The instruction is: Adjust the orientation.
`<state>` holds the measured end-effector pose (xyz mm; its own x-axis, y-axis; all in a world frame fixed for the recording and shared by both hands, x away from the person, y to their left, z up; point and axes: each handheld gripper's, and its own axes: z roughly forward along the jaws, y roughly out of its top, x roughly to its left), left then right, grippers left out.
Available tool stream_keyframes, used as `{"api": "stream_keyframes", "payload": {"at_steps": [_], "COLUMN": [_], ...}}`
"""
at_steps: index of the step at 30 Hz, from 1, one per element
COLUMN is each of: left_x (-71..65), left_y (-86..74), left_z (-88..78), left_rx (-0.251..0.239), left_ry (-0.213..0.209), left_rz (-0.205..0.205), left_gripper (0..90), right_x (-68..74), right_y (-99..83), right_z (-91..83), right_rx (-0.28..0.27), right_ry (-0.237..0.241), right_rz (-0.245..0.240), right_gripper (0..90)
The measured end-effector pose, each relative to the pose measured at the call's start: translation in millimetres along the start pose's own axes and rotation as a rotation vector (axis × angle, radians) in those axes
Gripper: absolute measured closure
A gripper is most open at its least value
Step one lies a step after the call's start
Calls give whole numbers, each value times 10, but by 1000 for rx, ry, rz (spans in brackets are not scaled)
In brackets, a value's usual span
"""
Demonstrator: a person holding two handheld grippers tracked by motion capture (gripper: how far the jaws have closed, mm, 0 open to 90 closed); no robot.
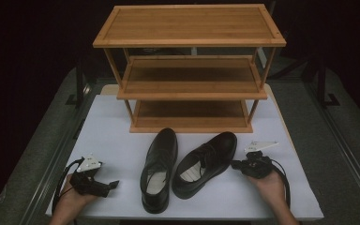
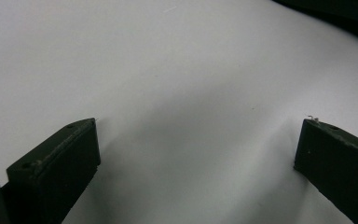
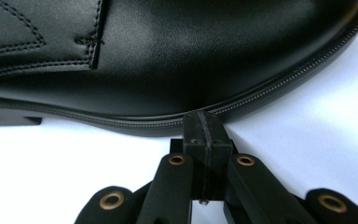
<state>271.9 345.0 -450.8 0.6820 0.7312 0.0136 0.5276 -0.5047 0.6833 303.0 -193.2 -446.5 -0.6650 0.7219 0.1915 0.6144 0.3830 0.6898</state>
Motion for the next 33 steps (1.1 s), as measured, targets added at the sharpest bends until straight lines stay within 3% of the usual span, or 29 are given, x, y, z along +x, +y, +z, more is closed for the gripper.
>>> {"api": "stream_keyframes", "payload": {"at_steps": [8,18,33], "left_x": [-1,-2,-1], "left_y": [0,0,0], "left_z": [1,2,3], "left_rx": [-1,-3,-3], "left_ry": [0,2,1], "left_rz": [-1,-2,-2], "left_gripper": [0,0,0], "right_x": [-25,-68,7], "right_y": [85,279,498], "right_z": [75,268,526], "right_rx": [1,5,3], "right_ry": [-3,45,77], "right_rz": [-9,-11,-62], "right_gripper": [898,899,899]}}
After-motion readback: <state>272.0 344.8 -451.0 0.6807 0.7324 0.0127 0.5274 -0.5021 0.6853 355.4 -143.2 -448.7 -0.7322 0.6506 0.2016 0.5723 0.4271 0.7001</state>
